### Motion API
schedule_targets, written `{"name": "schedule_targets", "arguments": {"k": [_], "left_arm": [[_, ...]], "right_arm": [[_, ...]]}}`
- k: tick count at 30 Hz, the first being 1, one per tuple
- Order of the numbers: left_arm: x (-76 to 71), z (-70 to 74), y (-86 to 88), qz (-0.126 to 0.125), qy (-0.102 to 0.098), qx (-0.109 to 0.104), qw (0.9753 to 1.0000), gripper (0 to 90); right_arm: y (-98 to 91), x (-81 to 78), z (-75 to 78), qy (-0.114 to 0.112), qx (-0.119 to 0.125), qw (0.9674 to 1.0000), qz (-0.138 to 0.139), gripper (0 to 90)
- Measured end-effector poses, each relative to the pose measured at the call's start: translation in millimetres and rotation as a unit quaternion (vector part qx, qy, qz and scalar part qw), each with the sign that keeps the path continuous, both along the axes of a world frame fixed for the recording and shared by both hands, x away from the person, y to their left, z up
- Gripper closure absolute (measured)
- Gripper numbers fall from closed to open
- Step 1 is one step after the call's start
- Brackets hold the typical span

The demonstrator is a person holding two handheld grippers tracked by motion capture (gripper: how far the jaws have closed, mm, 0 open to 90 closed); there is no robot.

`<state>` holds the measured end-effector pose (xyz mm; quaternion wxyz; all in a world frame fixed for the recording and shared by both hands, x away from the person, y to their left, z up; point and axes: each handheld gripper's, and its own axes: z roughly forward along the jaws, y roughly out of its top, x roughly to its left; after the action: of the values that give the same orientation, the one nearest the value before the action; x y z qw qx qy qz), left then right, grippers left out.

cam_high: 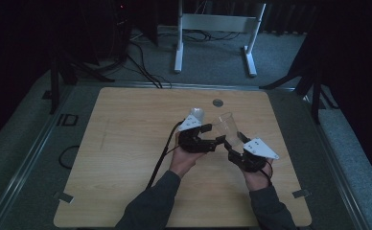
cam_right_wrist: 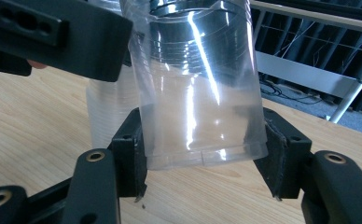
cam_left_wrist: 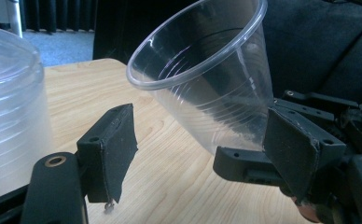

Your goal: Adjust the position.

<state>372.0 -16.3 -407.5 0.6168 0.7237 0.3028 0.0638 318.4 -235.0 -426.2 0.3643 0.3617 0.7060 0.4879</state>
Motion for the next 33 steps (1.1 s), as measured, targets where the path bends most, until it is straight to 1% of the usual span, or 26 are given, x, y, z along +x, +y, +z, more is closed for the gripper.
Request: {"name": "schedule_targets", "arguments": {"k": [5, 8, 11, 15, 19, 21, 22, 26, 27, 30, 33], "left_arm": [[0.1, 0.9, -4.5, -0.004, 0.002, -0.006, 1.0, 25.4], [0.0, 1.2, -6.4, -0.002, 0.001, -0.009, 1.0, 25.4], [0.1, 1.7, -9.3, -0.002, 0.002, -0.016, 0.9999, 25.4], [0.3, 1.9, -11.2, -0.003, 0.002, -0.017, 0.9998, 25.1], [0.9, 1.1, -13.6, -0.003, 0.007, -0.026, 0.9996, 24.6], [0.9, 1.1, -13.6, -0.003, 0.007, -0.026, 0.9996, 24.5], [1.3, 0.9, -14.3, -0.001, 0.01, -0.033, 0.9994, 23.9], [2.7, 0.9, -14.0, -0.002, 0.019, -0.05, 0.9986, 23.1], [2.7, 0.9, -14.0, -0.002, 0.019, -0.05, 0.9986, 22.7], [4.0, 0.5, -14.7, 0.002, 0.024, -0.06, 0.9979, 22.6], [4.3, 0.3, -15.6, 0.003, 0.024, -0.063, 0.9977, 22.0]], "right_arm": [[0.9, -0.9, -0.3, -0.002, 0.005, 1.0, 0.001, 42.4], [1.2, -1.0, -0.5, -0.003, 0.005, 1.0, 0.002, 42.4], [1.7, -1.3, -0.9, -0.004, 0.006, 1.0, 0.0, 42.4], [1.3, -1.3, -1.1, -0.004, 0.009, 1.0, -0.001, 42.4], [1.0, -1.4, -0.9, -0.006, 0.011, 0.9999, -0.003, 42.4], [1.0, -1.4, -1.0, -0.006, 0.012, 0.9999, -0.003, 42.4], [1.2, -1.5, -1.2, -0.007, 0.013, 0.9999, -0.003, 42.4], [1.6, -1.9, -1.7, -0.007, 0.016, 0.9999, -0.002, 42.3], [1.6, -1.9, -1.7, -0.007, 0.016, 0.9999, -0.002, 42.3], [2.1, -1.9, -2.5, -0.007, 0.016, 0.9999, -0.001, 42.3], [2.3, -1.6, -3.1, -0.006, 0.016, 0.9999, 0.001, 42.3]]}}
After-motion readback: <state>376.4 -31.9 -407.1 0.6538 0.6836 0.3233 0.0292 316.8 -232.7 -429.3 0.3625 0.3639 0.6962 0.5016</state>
